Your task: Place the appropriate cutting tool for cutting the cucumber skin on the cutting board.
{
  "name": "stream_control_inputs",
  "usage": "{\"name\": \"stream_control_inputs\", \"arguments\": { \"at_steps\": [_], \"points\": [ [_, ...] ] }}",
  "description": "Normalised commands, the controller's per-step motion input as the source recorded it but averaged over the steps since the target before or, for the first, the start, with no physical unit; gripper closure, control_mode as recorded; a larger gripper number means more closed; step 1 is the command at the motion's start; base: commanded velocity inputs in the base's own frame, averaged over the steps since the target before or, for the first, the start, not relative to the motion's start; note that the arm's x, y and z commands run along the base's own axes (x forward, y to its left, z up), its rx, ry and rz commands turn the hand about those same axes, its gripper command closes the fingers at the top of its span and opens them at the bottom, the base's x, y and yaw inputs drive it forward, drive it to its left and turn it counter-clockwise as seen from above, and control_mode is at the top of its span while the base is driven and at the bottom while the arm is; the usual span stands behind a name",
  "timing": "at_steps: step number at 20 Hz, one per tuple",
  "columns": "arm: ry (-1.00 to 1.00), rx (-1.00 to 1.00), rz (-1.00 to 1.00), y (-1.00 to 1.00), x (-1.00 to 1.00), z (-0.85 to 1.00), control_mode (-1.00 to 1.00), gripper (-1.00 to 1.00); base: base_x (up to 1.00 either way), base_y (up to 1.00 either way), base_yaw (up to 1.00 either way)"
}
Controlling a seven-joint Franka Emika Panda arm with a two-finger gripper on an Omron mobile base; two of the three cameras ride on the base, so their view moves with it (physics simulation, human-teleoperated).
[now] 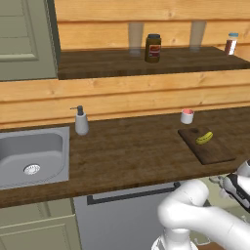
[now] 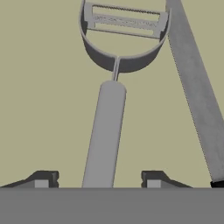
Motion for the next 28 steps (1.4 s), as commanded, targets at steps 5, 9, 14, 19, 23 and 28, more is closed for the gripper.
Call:
{"name": "stream_control_inputs", "arguments": {
  "at_steps": [5,9,14,19,23,28],
  "points": [
    [0.11,0.0,0.02,-0.09,-0.05,-0.3,-1.0,1.0,0.0,0.0,0.0],
    [0.17,0.0,0.02,-0.28,-0.03,-0.29,-1.0,1.0,0.0,0.0,0.0],
    [0.08,0.01,0.16,-0.58,-0.19,0.07,-1.0,1.0,0.0,0.0,0.0],
    [-0.06,0.0,0.22,-0.5,-0.51,0.95,-1.0,1.0,0.0,0.0,0.0],
    [-0.13,0.0,0.23,-0.44,-0.52,1.0,-1.0,1.0,0.0,0.0,0.0],
    [-0.15,0.0,0.23,-0.36,-0.39,0.8,-1.0,1.0,0.0,0.0,0.0]
  ]
}}
